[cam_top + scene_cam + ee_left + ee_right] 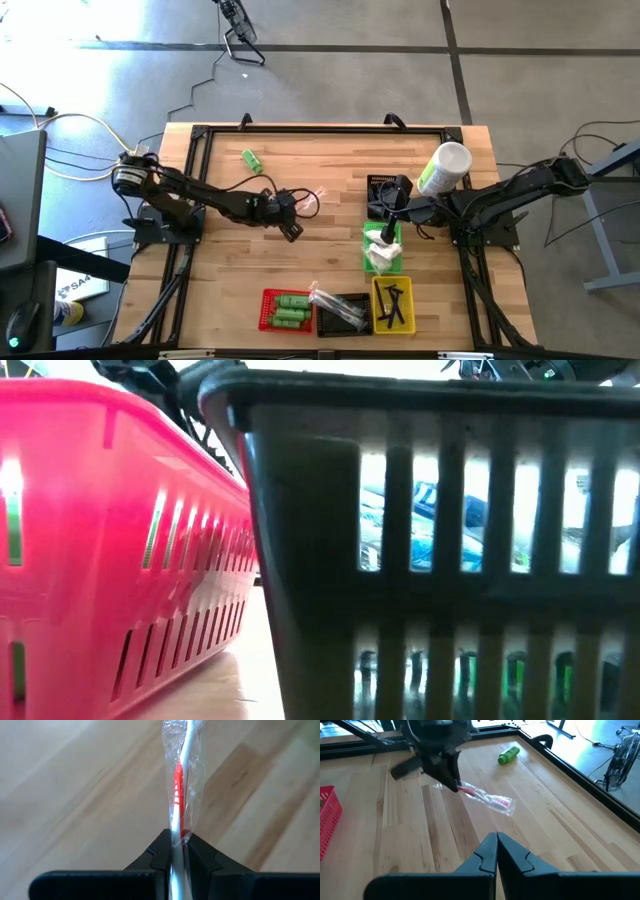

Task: Pick & Place Travel size toiletries
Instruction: Put the red toothbrush into the bottom black bin

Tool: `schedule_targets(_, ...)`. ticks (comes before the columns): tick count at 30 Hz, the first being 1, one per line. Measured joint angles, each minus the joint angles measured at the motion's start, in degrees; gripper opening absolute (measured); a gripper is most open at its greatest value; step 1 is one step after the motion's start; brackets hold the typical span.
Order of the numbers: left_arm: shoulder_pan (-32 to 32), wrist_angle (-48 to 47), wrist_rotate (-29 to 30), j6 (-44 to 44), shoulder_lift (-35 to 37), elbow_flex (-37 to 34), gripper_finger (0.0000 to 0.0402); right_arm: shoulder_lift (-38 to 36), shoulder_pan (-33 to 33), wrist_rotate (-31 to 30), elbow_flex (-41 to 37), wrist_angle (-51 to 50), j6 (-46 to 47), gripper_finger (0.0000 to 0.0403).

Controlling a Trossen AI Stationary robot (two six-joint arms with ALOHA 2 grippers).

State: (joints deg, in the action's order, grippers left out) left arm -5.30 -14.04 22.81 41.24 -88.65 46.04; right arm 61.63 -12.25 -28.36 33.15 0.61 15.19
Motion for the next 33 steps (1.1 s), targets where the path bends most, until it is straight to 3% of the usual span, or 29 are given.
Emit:
schedule_targets(15,-1.3,0.4,-10.7,-10.0,14.2,0.6,0.0033,0.0,0.0,0.0,0.0,-0.6,-0.2,0.0002)
schedule_targets(25,-10.0,-1.6,-7.0,-15.6,14.3,7.6,0.0033,0.0,0.3,0.0,0.0,-1.0,-5.3,0.0002)
schedule_targets(33,-17.2,-1.3,-2.4,-15.3,14.4,10.6,0.0033,0.0,1.9,0.0,0.0,-0.8,-4.5,0.0002)
